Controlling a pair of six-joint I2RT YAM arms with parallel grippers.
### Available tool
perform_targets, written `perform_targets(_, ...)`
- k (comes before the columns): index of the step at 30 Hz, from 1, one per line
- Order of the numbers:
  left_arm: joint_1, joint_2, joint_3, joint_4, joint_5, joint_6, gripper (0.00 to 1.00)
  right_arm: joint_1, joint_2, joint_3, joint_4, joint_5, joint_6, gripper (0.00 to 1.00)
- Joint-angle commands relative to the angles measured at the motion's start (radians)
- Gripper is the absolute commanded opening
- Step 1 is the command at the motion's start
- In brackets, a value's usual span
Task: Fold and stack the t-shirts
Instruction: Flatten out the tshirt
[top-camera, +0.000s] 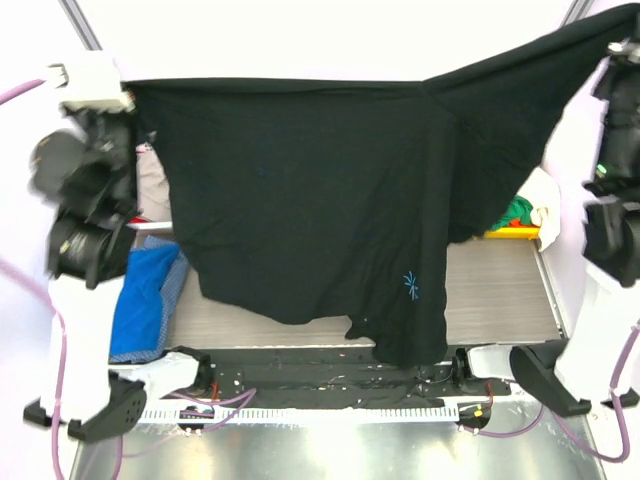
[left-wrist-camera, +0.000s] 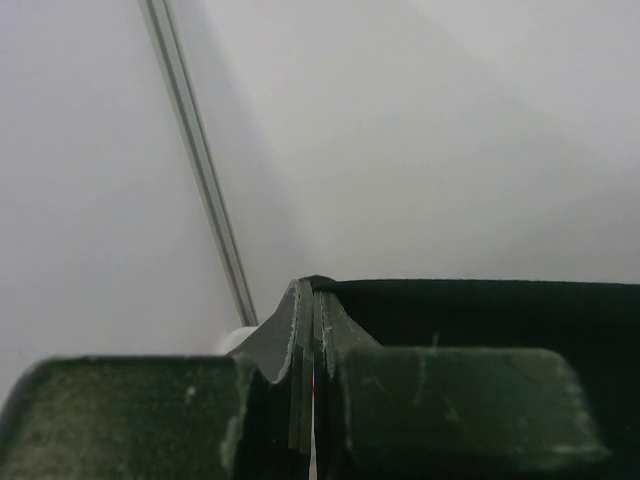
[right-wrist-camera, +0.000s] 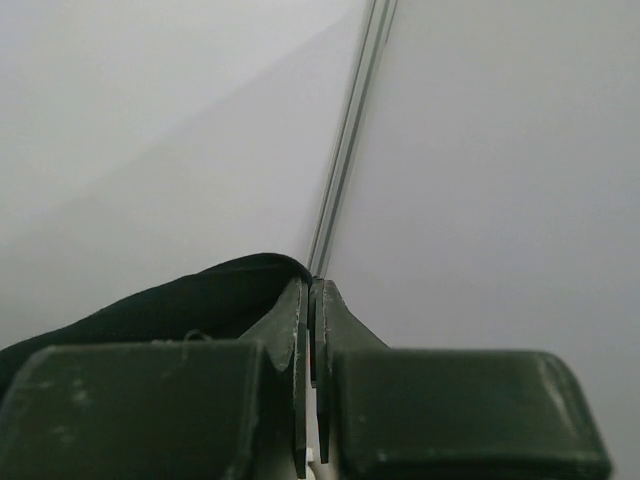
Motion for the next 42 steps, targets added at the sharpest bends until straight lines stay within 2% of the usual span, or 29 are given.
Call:
perform_targets(1,0.009,0.130,-0.028,0.125,-0.107,0.076,0.00,-0.008,0.094,-0.046,0.098,0.092,-0.061,0.01)
perform_targets(5,0.035,0.293,0.064,0.129,-0.120,0.079,0.00,-0.006,0.238,0.029,0.110,0.135,-0.092,0.01)
perform_targets(8,0.087,0.396,0.169,0.090,-0.101,0.013,0.00,-0.009,0.333,0.123,0.115,0.155,-0.090,0.01)
perform_targets(14,0.150,0.548,0.366,0.025,-0.117,-0.030,0.00,-0.011,0.437,0.212,0.202,0.220,-0.145,0.01)
perform_targets(19,0.191,0.554,0.383,0.031,-0.137,-0.074,0.00,-0.013,0.452,0.209,0.262,0.252,-0.139,0.01)
perform_targets(26,0.197,0.435,0.225,0.085,-0.091,-0.096,0.00,-0.013,0.350,0.131,0.290,0.263,-0.110,0.01)
perform_targets(30,0.197,0.337,0.075,0.118,-0.066,-0.084,0.00,-0.013,0.231,-0.009,0.276,0.243,-0.086,0.01)
perform_targets(36,0.197,0.145,-0.293,0.174,0.026,-0.071,0.00,-0.013,-0.023,-0.462,0.235,0.171,0.003,0.01)
perform_targets(42,0.197,0.021,-0.574,0.178,0.075,-0.016,0.00,-0.014,-0.184,-0.785,0.150,0.097,0.074,0.01)
